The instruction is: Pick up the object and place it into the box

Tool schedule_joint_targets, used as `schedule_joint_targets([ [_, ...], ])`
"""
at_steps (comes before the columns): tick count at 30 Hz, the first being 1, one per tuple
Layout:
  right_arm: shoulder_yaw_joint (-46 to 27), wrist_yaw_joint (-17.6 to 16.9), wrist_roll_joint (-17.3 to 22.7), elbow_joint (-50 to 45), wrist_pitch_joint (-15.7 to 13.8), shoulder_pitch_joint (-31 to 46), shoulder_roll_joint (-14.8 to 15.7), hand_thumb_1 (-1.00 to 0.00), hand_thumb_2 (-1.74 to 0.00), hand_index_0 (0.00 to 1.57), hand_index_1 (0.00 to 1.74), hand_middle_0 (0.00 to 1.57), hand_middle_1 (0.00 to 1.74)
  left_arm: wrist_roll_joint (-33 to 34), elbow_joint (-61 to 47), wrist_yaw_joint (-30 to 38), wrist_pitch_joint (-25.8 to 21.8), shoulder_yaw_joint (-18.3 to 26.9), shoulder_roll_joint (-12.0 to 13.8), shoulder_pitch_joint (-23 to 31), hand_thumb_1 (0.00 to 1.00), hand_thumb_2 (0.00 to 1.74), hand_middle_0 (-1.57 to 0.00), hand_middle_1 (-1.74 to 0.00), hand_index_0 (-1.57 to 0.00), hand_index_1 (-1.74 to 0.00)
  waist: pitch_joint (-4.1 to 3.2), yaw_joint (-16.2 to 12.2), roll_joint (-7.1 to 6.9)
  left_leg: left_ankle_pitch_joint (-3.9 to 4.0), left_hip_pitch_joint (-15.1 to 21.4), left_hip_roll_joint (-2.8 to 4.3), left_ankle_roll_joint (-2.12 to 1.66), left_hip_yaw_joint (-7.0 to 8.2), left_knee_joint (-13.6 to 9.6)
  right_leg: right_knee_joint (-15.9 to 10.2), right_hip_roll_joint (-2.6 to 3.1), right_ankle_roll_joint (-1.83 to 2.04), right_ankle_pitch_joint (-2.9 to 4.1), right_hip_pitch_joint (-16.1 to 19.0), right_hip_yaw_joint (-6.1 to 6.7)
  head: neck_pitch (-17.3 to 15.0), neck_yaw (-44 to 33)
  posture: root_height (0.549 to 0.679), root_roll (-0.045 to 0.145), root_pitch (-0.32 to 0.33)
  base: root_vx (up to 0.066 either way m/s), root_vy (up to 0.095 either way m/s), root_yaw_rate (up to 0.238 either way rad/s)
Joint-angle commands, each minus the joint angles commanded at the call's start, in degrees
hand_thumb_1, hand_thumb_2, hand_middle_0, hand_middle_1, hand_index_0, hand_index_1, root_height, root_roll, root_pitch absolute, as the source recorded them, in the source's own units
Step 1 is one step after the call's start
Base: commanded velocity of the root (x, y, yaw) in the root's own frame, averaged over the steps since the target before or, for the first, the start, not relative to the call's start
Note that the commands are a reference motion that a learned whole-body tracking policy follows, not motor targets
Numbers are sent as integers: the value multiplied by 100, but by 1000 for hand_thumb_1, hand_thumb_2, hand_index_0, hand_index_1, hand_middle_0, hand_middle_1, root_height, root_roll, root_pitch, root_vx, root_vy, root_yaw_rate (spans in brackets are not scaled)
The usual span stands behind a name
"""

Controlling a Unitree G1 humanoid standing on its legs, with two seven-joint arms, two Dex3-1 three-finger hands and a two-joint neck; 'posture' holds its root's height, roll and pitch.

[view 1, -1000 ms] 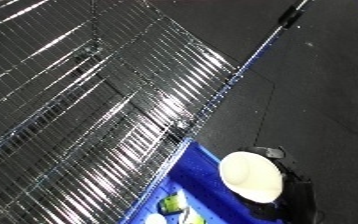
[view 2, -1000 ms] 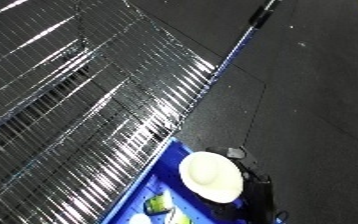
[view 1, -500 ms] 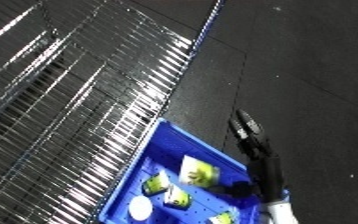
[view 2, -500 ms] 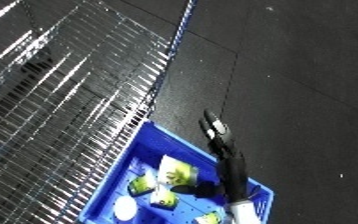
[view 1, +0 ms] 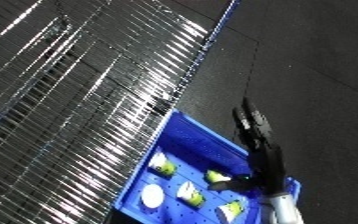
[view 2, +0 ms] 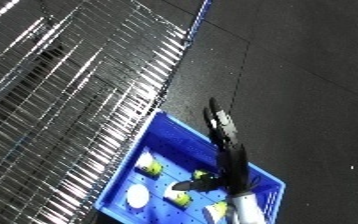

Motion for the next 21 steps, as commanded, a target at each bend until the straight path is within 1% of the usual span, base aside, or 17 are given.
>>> schedule_joint_targets([
  [3, 121, 107, -136, -112, 164, -118, -78, 0, 0, 0, 0, 0, 0, 31, 19, 13, 41, -25, 19, -67, 1000, 1740, -1570, -1740, -1570, -1740, 0, 94, -50, 32, 13, -9, -9, -58, -65, -50, -18, 10, 29, 36, -38, -13, -277, 645, 109, 58, 11, -56, 145],
  [6, 226, 217, -137, -214, 284, -263, -141, 0, 0, 0, 0, 0, 0, 64, 28, 37, 96, -61, 40, -129, 1000, 1740, -1570, -1740, -1570, -1740, -3, 197, -97, 71, 11, -11, -25, -110, -118, -107, -44, 24, 59, 75, -88, -51, -598, 646, 106, 56, 13, -57, 156],
  [9, 321, 339, -157, -295, 387, -420, -154, 0, 0, 0, 0, 0, 0, 90, 56, 44, 136, -95, 56, -174, 1000, 1740, -1570, -1740, -1570, -1740, -2, 294, -138, 126, 2, -7, -46, -165, -151, -131, -65, 30, 74, 108, -141, -57, -911, 646, 103, 53, 17, -49, 136],
  [11, 384, 429, -265, -341, 499, -525, -153, 0, 0, 0, 0, 0, 0, 100, 74, 39, 162, -109, 68, -195, 1000, 1740, -1570, -1740, -1570, -1740, -1, 353, -165, 153, -14, -2, -56, -204, -147, -119, -82, 29, 74, 121, -179, -57, -1159, 646, 101, 51, 17, -41, 119],
  [12, 422, 489, -296, -366, 574, -586, -157, 0, 0, 0, 0, 0, 0, 104, 78, 36, 178, -111, 74, -204, 1000, 1740, -1570, -1740, -1570, -1740, -2, 383, -181, 158, -22, -1, -59, -224, -141, -108, -92, 26, 71, 126, -198, -78, -1283, 646, 101, 49, 17, -40, 106],
  [15, 508, 619, -317, -414, 737, -713, -169, 0, 0, 0, 0, 0, 0, 108, 79, 33, 218, -109, 90, -222, 1000, 1740, -1570, -1740, -1570, -1740, -6, 439, -212, 159, -35, 1, -61, -262, -121, -81, -110, 18, 59, 138, -236, -78, -1283, 646, 100, 46, 13, -25, 64],
  [21, 523, 649, -294, -417, 759, -739, -170, 0, 0, 0, 0, 0, 0, 109, 76, 34, 227, -102, 94, -225, 1000, 1740, -1570, -1740, -1570, -1740, -3, 442, -219, 157, -37, 0, -61, -268, -116, -75, -113, 16, 55, 139, -241, -78, -1283, 646, 99, 46, 1, -2, 4],
])
